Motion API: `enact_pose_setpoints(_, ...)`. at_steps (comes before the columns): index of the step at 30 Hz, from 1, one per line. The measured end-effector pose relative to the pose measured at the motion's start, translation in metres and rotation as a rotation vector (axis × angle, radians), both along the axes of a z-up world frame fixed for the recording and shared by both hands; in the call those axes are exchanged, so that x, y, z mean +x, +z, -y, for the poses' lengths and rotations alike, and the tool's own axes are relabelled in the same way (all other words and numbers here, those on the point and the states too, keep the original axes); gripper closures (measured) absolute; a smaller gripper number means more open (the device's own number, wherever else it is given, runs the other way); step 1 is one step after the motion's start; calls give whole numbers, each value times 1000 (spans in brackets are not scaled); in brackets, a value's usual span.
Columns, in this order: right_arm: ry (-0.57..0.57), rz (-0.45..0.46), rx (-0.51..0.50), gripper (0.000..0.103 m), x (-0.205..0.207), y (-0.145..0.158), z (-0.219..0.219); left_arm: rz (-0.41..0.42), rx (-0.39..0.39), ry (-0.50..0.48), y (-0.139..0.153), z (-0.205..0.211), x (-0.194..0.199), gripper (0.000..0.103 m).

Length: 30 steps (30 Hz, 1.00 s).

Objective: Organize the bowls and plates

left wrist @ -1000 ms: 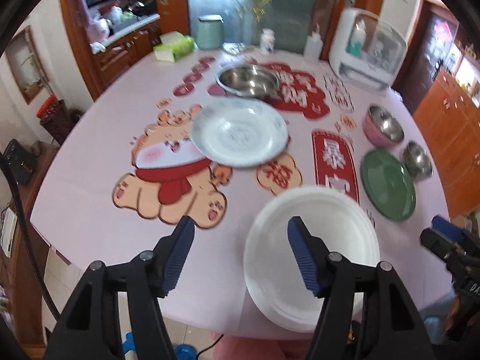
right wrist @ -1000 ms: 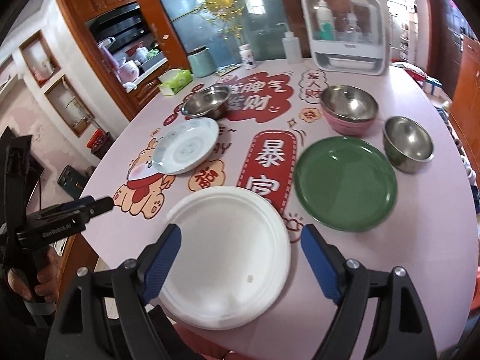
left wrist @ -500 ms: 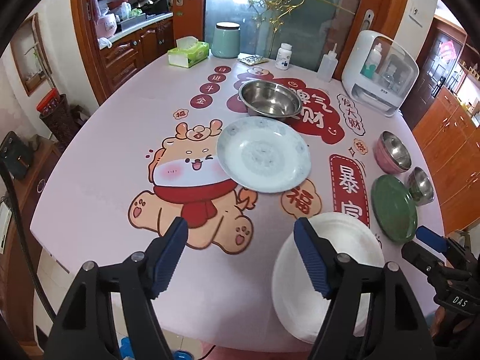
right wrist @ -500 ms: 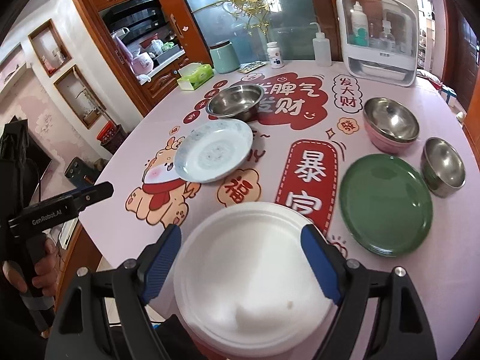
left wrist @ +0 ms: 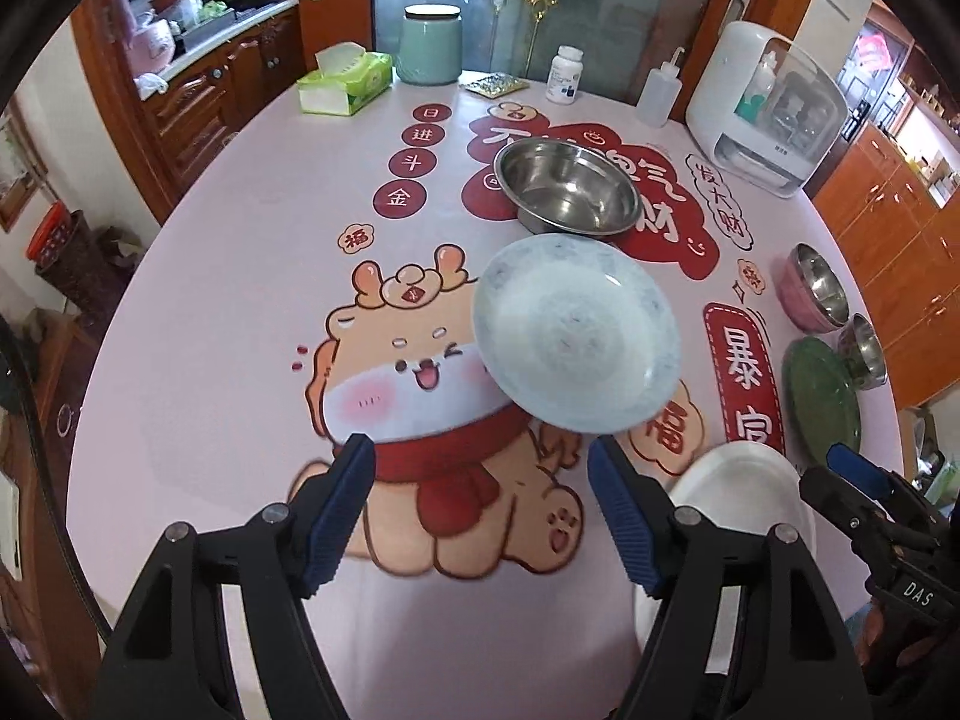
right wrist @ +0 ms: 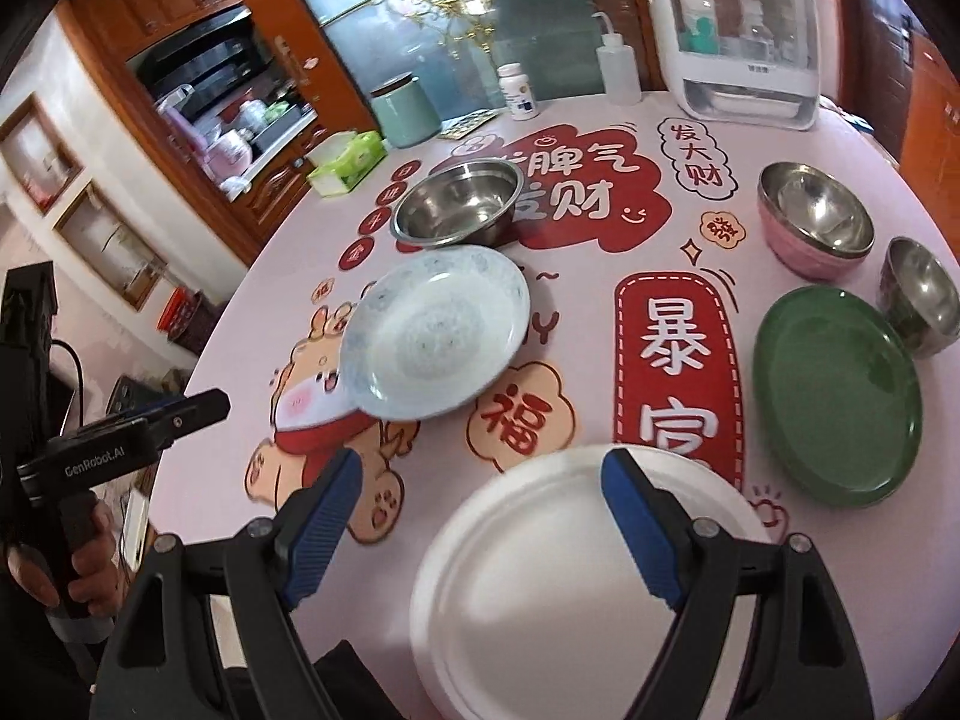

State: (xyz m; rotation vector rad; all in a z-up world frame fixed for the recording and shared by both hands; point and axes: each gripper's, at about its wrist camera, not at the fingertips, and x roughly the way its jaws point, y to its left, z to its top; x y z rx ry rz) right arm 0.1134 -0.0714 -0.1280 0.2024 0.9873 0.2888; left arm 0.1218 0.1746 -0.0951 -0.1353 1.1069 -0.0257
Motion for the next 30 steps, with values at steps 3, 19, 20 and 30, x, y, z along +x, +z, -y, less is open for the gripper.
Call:
enact_pose_setpoints(3,-42,0,-2,21,9,-5,-10,-18,-4,-26,-6,-11,21,31)
enact_pose_setpoints(19,-178,-55,-9,21,61,-33,-44,-96,-35,-138,-47,-31,110,31)
enact_pose_setpoints(20,-180,-61,-7,22,64,-35,-44,-105,-39,-139,-51,-31,112,31)
enact_pose_setpoints(30,-212,-129,86,45,82,-66,-32,-196,-133,-123,-89,-33,135,34)
